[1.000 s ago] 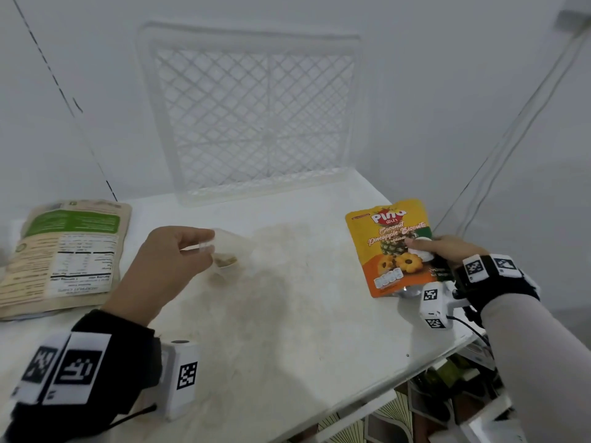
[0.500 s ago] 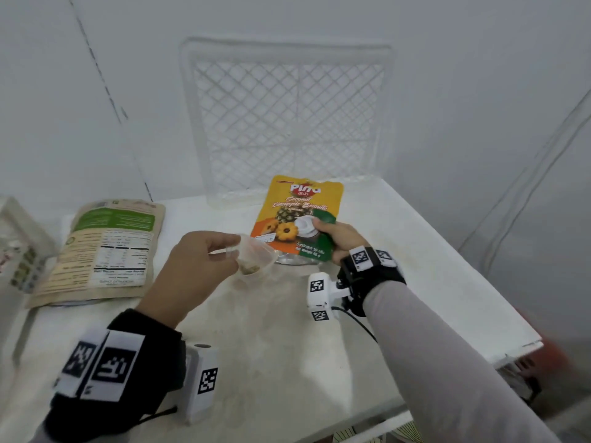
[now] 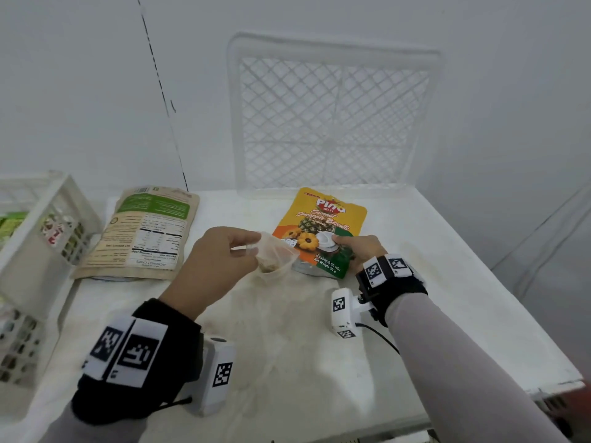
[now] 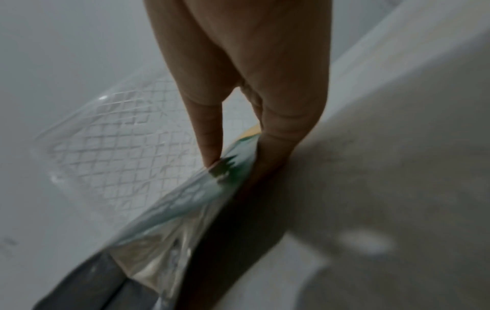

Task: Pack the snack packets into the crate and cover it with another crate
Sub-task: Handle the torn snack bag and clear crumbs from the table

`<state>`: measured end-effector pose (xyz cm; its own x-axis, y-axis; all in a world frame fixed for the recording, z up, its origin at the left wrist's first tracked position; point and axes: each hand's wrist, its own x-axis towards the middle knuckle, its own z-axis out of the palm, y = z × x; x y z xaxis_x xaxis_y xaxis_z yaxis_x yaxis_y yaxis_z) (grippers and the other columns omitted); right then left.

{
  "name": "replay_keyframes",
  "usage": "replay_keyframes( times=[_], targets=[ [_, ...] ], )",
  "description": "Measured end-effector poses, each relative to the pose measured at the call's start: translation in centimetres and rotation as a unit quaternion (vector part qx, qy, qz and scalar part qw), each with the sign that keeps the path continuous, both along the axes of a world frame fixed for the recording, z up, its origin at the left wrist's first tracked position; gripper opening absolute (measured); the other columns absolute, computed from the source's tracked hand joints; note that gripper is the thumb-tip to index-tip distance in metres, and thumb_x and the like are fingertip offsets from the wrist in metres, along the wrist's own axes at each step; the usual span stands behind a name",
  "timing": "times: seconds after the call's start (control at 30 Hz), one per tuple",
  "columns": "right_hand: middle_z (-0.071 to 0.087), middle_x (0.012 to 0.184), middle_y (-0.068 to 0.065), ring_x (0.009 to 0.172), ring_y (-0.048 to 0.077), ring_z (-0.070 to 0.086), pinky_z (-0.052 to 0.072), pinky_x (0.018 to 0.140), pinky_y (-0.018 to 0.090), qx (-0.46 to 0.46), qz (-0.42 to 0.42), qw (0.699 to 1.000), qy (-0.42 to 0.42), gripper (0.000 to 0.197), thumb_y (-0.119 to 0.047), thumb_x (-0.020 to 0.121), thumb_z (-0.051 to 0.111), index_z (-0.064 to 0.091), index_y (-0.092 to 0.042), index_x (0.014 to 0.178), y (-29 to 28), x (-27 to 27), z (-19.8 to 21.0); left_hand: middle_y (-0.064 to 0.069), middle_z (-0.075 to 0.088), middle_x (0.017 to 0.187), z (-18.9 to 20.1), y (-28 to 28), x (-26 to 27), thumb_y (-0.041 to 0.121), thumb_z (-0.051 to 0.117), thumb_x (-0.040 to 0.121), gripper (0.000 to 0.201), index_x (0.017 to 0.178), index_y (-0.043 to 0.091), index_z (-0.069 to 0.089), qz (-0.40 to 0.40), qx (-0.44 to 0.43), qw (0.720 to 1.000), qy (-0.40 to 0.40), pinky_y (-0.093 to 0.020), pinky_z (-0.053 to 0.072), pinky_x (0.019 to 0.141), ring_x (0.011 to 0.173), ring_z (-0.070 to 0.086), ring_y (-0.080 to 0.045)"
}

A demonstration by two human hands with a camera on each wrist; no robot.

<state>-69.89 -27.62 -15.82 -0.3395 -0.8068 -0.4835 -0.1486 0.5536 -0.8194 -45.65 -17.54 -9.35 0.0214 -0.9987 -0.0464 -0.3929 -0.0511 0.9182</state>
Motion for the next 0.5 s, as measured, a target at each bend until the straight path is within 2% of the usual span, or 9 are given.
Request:
replay_keyframes(
  times=[0.03,0.07,0.13,0.17,0.23,0.27,0.37,0.43,0.5],
  targets=[
    [0.051,0.065,0.007,0.055,0.019,0.053,0.043,0.039,0.018,0.005,0.015,1.000,0.027,0.035,-0.024,0.080,0.073,0.047,-0.002,0.074,0.2,0.0,0.3,0.002,0.066,0.114,0.0,0.0,0.1,-0.003,0.062,0.079,0.033,0.106,0.016,0.067,0.000,-0.001,1.000,-0.001,-0.036,0.047,0.099,0.099,0.065,-0.009],
    [0.049,0.064,0.008,0.061,0.023,0.055,0.046,0.045,0.017,0.005,0.023,0.999,0.046,0.035,-0.022,0.081,0.072,0.045,-0.003,0.069,0.3,0.0,0.5,0.002,0.066,0.115,0.0,-0.1,0.2,-0.001,0.062,0.080,0.032,0.108,0.015,0.067,0.000,-0.002,1.000,-0.005,-0.037,0.046,0.099,0.100,0.065,-0.010],
    [0.051,0.074,0.010,0.086,0.031,0.056,0.052,0.075,0.030,-0.017,0.035,0.996,0.080,0.027,-0.014,0.080,0.071,0.047,-0.005,0.072,0.8,0.1,1.1,0.001,0.066,0.116,0.1,-0.2,0.3,0.002,0.062,0.082,0.032,0.112,0.014,0.066,-0.002,-0.002,1.000,-0.009,-0.036,0.047,0.099,0.102,0.064,-0.011],
    [0.055,0.088,0.012,0.101,0.033,0.054,0.049,0.089,0.038,-0.032,0.053,0.991,0.118,0.019,-0.014,0.080,0.069,0.053,-0.003,0.085,1.2,0.3,1.4,0.000,0.066,0.117,0.1,-0.3,0.4,0.003,0.061,0.084,0.032,0.114,0.013,0.065,-0.002,-0.001,1.000,-0.007,-0.035,0.048,0.097,0.102,0.064,-0.011],
    [0.049,0.125,0.016,0.121,0.033,0.045,0.039,0.104,0.044,-0.074,0.094,0.975,0.190,0.043,-0.015,0.080,0.066,0.053,-0.010,0.121,2.5,1.0,2.2,0.000,0.064,0.118,0.2,-0.5,0.5,0.005,0.060,0.087,0.030,0.116,0.010,0.064,-0.006,-0.003,1.000,-0.004,-0.029,0.052,0.091,0.101,0.063,-0.011],
    [0.047,0.131,0.012,0.125,0.029,0.043,0.037,0.106,0.044,-0.129,0.113,0.969,0.177,0.049,-0.012,0.080,0.066,0.052,-0.016,0.127,3.5,1.6,2.9,-0.001,0.064,0.119,0.2,-0.6,0.6,0.005,0.059,0.088,0.029,0.117,0.008,0.063,-0.008,-0.003,1.000,-0.002,-0.024,0.054,0.085,0.101,0.062,-0.011],
    [0.057,0.121,-0.004,0.116,0.013,0.052,0.042,0.100,0.032,-0.296,0.215,0.930,0.046,0.043,0.004,0.078,0.065,0.063,-0.022,0.112,6.9,4.2,4.9,-0.002,0.061,0.121,0.6,-0.9,0.8,0.003,0.054,0.091,0.029,0.118,0.006,0.061,-0.019,0.014,1.000,0.019,-0.016,0.055,0.075,0.107,0.059,-0.011],
    [0.059,0.118,-0.002,0.112,0.007,0.053,0.044,0.096,0.023,-0.345,0.314,0.884,0.027,0.042,0.009,0.078,0.064,0.065,-0.022,0.106,8.6,5.4,5.4,-0.001,0.060,0.124,0.8,-1.1,1.2,0.004,0.053,0.092,0.030,0.121,0.008,0.060,-0.032,0.022,0.999,0.002,-0.025,0.054,0.086,0.111,0.058,-0.013],
    [0.053,0.121,0.002,0.119,0.005,0.047,0.039,0.099,0.020,-0.361,0.387,0.843,0.100,0.042,0.007,0.079,0.065,0.065,-0.026,0.105,8.9,6.0,5.2,0.002,0.059,0.126,1.0,-1.3,1.8,0.008,0.055,0.091,0.033,0.123,0.013,0.059,-0.049,0.018,0.997,-0.053,-0.032,0.048,0.098,0.113,0.058,-0.011]
  ],
)
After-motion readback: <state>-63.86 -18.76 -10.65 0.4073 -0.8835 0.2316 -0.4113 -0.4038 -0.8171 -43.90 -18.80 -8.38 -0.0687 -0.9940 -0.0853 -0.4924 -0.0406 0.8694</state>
